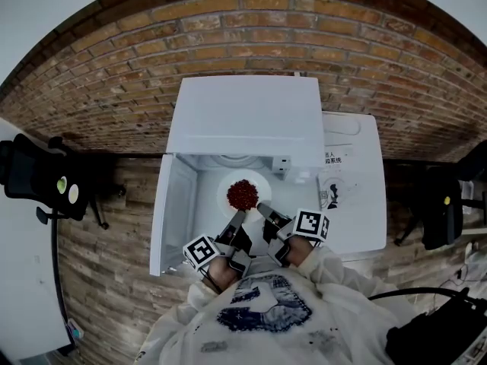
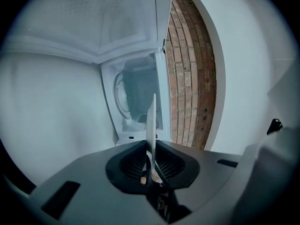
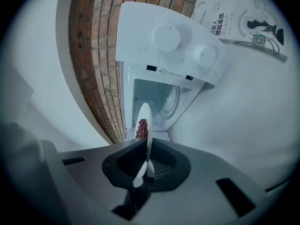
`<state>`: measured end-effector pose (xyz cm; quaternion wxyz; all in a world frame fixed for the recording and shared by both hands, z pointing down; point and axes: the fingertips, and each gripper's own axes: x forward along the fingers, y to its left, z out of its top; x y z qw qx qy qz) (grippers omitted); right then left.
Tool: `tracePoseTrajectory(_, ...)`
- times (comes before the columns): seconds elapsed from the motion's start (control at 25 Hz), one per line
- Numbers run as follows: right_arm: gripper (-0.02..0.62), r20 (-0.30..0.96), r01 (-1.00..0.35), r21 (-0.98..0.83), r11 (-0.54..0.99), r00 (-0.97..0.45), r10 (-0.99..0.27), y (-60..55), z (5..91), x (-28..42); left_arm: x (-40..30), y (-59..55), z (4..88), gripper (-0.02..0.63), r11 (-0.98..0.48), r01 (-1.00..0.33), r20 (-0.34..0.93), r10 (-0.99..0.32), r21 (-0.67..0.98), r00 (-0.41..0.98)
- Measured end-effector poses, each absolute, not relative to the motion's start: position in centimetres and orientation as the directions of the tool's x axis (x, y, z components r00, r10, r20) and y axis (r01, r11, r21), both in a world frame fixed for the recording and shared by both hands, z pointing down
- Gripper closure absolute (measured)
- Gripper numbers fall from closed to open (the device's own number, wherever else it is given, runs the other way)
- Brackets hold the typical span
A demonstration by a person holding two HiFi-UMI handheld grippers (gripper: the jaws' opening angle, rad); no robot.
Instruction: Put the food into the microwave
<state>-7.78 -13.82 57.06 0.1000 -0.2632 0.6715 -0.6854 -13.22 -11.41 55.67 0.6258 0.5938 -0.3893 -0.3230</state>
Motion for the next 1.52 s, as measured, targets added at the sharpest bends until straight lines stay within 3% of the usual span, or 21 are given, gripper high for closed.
tracePoseTrajectory(0.68,0.569,0.257,-0.236,-0.965,-0.111,-0.794,-0.551,-17.5,61.4,-9.7,-15.7,-15.4,60.7,0.543,0.113,-0.087,0.142,-0.822,0.99,0.552)
tracePoseTrajectory(1.52,0.569,0.312,-0.26,-0.95,-0.174,-0.748,-0.585,-23.7,67.4,-11.6,-17.8,-21.9,66.7,0.543,0.147,-0.136,0.198,-0.823,0.98,0.532)
